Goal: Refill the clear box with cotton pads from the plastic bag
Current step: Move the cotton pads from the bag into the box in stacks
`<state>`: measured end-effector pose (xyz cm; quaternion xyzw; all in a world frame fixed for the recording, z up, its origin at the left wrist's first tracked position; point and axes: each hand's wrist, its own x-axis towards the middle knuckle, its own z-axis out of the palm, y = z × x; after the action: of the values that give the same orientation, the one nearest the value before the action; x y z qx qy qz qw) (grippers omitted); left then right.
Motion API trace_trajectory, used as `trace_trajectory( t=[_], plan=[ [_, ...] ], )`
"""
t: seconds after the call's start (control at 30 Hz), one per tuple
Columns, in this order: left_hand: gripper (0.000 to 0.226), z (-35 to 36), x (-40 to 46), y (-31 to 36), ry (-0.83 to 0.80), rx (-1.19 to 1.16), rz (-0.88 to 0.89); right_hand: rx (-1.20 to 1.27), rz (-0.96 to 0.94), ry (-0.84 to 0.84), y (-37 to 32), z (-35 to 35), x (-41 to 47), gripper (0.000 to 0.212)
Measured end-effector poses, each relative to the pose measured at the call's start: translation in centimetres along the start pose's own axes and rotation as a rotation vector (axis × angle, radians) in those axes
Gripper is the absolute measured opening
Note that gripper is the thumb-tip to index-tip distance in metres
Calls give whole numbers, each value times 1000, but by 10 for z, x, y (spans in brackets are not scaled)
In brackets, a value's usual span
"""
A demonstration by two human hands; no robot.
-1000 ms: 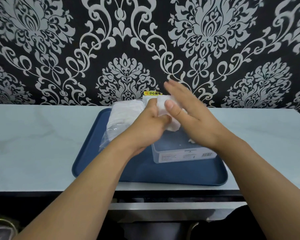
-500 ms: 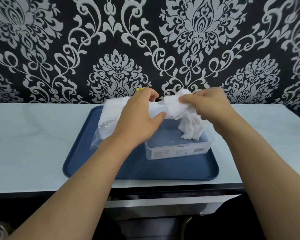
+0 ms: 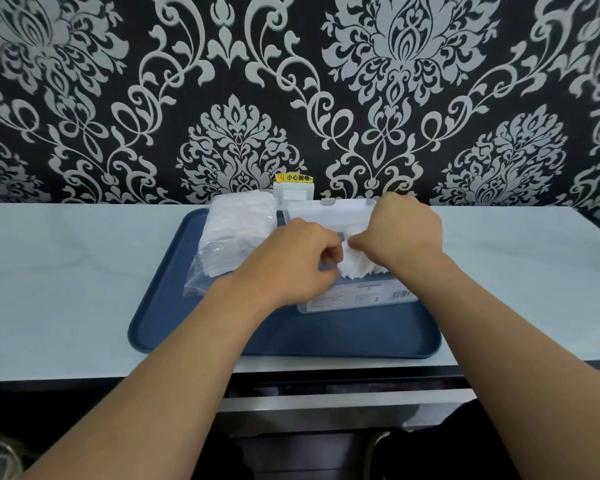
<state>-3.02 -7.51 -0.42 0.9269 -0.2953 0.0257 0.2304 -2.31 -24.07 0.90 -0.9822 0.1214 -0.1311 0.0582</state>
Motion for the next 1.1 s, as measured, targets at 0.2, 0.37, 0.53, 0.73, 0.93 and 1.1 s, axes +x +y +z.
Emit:
trace_trajectory(
  t=[0.2,0.37,0.53,0.73,0.93,1.1],
  plan=[
    [15,2,2,-2,-46,-33,22,6,5,76,8,5,1,34],
    [21,4,3,-1,-17,-51,11,-72,-2,88,13,25,8,80],
    [26,4,5,-2,6,-86,-14,38,-3,-22,16,37,11,102],
    [25,-1,3,-1,56,-193,-24,185,18,-110,12,26,8,90],
    [30,-34,-8,-13,342,-322,-46,503,-174,265,-18,-14,-18,46],
    [25,-60,-34,-61,474,-186,-311,710,-655,-185,-67,-39,-68,19]
  ],
)
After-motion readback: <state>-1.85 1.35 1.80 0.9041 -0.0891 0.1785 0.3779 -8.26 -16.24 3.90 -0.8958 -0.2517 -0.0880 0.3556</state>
